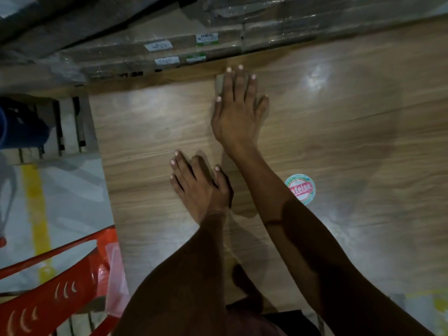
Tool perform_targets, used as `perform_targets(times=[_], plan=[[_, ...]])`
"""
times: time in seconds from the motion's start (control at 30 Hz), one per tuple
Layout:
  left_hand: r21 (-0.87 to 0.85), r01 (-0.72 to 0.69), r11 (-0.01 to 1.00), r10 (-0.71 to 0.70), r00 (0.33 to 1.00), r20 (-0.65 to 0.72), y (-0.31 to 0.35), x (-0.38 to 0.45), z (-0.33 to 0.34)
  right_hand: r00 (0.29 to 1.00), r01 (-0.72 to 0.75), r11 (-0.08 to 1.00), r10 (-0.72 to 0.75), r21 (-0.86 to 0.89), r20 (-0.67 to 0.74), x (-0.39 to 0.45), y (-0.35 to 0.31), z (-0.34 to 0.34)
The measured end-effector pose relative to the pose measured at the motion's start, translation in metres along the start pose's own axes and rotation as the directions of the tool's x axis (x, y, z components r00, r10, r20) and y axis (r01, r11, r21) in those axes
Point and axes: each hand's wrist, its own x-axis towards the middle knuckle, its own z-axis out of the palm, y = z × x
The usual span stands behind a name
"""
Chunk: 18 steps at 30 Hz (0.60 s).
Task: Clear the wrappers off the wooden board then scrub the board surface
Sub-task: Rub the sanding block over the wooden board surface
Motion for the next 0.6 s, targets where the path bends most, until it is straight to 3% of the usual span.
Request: perform_targets(times=[0.2, 0.4, 0.53, 0.6], plan=[[-0.006, 0.004, 1.0, -0.004, 1.0, -0.001, 0.0, 0.0, 0.002, 0.982, -0.178, 0.983, 0.18, 0.046, -0.05, 0.035, 0.009, -0.005], [-0.015, -0.003, 1.0, 0.003, 1.0, -0.012, -0.001, 0.001, 0.004, 0.999, 0.053, 0.998, -0.052, 0.022, -0.013, 0.036, 0.016, -0.003], [-0.002, -0.002, 1.0, 0.002, 1.0, 0.013, 0.002, 0.001, 0.001, 0.981, -0.175, 0.983, 0.179, 0.063, -0.069, 0.048, 0.026, -0.01], [0.012, 0.014, 1.0, -0.014, 1.0, 0.015, 0.003, 0.002, -0.001, 0.973, -0.22, 0.972, 0.225, 0.086, -0.045, 0.044, 0.013, -0.011]])
